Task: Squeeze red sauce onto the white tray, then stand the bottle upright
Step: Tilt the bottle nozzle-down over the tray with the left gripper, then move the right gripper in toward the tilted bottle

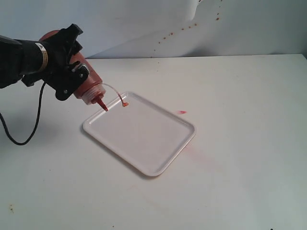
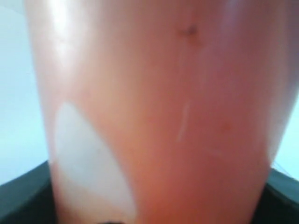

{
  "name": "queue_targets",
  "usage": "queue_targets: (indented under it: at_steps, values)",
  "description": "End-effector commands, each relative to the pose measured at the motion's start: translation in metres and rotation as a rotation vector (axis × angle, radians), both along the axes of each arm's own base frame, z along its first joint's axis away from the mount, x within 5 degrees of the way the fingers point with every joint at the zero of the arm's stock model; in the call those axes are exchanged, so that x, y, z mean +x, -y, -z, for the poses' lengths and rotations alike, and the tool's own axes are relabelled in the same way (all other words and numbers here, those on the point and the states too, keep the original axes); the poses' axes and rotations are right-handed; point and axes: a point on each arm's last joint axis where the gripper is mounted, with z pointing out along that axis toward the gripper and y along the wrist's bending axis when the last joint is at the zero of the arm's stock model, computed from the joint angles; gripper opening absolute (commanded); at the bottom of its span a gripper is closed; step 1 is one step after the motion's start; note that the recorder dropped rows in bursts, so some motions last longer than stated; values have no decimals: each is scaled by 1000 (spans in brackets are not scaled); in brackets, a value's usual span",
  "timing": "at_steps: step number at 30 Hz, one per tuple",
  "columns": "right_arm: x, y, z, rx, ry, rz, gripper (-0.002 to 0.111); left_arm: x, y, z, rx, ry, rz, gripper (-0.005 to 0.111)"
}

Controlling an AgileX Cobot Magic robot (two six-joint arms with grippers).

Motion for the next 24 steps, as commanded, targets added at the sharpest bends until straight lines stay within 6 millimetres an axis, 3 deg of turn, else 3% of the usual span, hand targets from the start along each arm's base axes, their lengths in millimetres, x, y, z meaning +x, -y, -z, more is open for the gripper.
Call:
queue_targets:
  at_steps: [1, 11, 13, 18, 24]
  values:
    - [-1, -6, -1, 16, 23, -112, 0, 2, 6, -15, 24, 37, 79, 0]
    - [20, -27, -6, -119, 29, -327, 0, 1, 8, -14, 68, 40, 129, 0]
    - [27, -33, -1, -147, -33, -364, 0, 1, 9, -14, 62, 37, 138, 0]
    - [51, -56, -17, -279, -109, -468, 0, 1, 9, -14, 61, 37, 140, 0]
    - [86, -84, -36, -286, -109, -568, 0, 1, 9, -14, 61, 37, 140, 0]
